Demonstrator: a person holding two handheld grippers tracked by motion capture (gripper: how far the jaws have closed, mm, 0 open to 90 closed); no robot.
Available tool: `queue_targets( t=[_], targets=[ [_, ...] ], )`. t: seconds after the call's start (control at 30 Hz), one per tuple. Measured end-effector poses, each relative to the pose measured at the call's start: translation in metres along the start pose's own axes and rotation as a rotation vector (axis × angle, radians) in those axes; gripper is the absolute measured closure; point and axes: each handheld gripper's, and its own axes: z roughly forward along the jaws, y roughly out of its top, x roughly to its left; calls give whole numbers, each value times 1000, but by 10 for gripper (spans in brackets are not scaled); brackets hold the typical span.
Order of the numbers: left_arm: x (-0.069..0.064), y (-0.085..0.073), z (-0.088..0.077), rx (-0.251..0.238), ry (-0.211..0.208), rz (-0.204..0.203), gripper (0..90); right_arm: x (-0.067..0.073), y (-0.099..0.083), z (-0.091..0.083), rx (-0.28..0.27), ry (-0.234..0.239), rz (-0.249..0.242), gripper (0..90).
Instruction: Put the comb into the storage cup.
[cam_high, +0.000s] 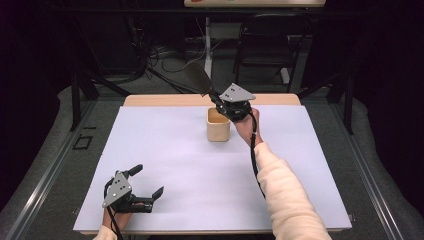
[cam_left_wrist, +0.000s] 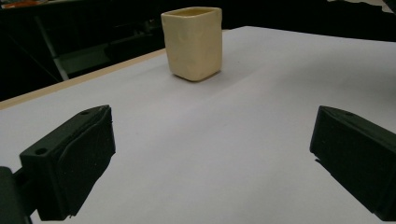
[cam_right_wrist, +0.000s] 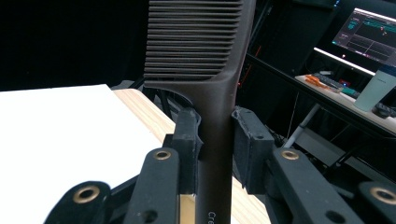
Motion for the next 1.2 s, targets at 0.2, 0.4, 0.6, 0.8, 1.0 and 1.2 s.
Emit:
queue_targets(
  t=[0.2,0.4,0.6,0.8,1.0,1.2],
  targets=[
    [0,0,0,0,1,-3,1,1,-1,3,-6,8,11,725],
    [0,0,0,-3,-3,1,1,5,-2,8,-6,17,10,726],
    [0,0,0,-2,-4,2,1,7,-2,10,-6,23,5,726],
    [-1,0,0,-4,-3,3,1,10,-1,13,-4,26,11,725],
    [-1,0,0,-2,1,1,1,11,-1,16,-1,31,7,725],
    [0,0,-1,-2,-1,3,1,13,-2,17,4,33,9,725]
  ],
)
